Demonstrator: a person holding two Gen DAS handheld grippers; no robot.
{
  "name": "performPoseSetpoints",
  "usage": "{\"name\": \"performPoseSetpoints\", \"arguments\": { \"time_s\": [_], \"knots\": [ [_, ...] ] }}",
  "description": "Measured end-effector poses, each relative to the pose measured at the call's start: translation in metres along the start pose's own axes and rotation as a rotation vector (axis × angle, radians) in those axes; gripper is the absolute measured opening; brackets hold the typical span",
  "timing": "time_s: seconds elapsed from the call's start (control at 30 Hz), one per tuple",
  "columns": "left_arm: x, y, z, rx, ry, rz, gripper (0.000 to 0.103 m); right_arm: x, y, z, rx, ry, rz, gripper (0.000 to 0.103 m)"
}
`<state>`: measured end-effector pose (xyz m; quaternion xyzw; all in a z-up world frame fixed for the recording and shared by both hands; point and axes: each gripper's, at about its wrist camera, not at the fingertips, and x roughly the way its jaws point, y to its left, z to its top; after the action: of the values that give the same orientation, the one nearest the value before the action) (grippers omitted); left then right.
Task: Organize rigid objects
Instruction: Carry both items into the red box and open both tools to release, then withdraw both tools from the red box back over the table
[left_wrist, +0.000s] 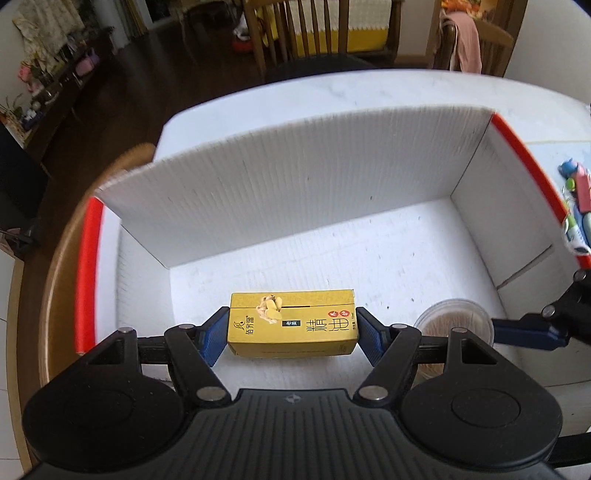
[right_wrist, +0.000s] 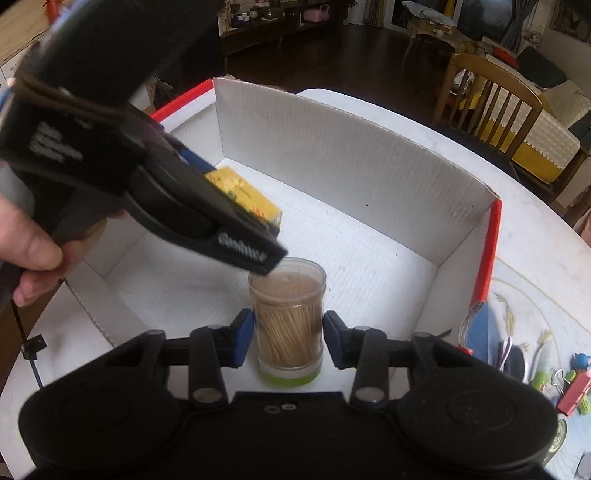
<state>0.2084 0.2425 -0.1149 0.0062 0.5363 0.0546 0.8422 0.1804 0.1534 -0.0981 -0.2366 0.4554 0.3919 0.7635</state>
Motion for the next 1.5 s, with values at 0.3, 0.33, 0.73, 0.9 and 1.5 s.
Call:
{"name": "performPoseSetpoints", "arguments": {
  "time_s": [0.3, 0.33, 0.73, 0.9, 1.5],
  "knots": [
    [0.014, 0.016, 0.009, -0.076, 0.05, -0.017, 0.071, 0.003, -0.006, 0.003, 0.025, -0.011, 0.007, 0.041],
    [0.015, 0.016, 0.01, -0.076, 0.049, -0.018, 0.071, 0.004, -0.006, 0.002, 0.028, -0.009, 0.005, 0.041],
    [0.001, 0.02, 0.009, -0.116, 0.008, -0.025, 0.078, -0.01, -0.013, -0.01, 0.053, -0.039, 0.006, 0.054],
    [-0.016, 0.017, 0.005, -0.115, -0.025, -0.038, 0.078, -0.02, -0.019, -0.011, 0.06, -0.058, 0.016, 0.054],
    [-0.108, 0.005, -0.022, -0.152, -0.207, -0.034, 0.078, -0.093, -0.023, -0.03, 0.145, -0.188, 0.028, 0.061]
  ]
}}
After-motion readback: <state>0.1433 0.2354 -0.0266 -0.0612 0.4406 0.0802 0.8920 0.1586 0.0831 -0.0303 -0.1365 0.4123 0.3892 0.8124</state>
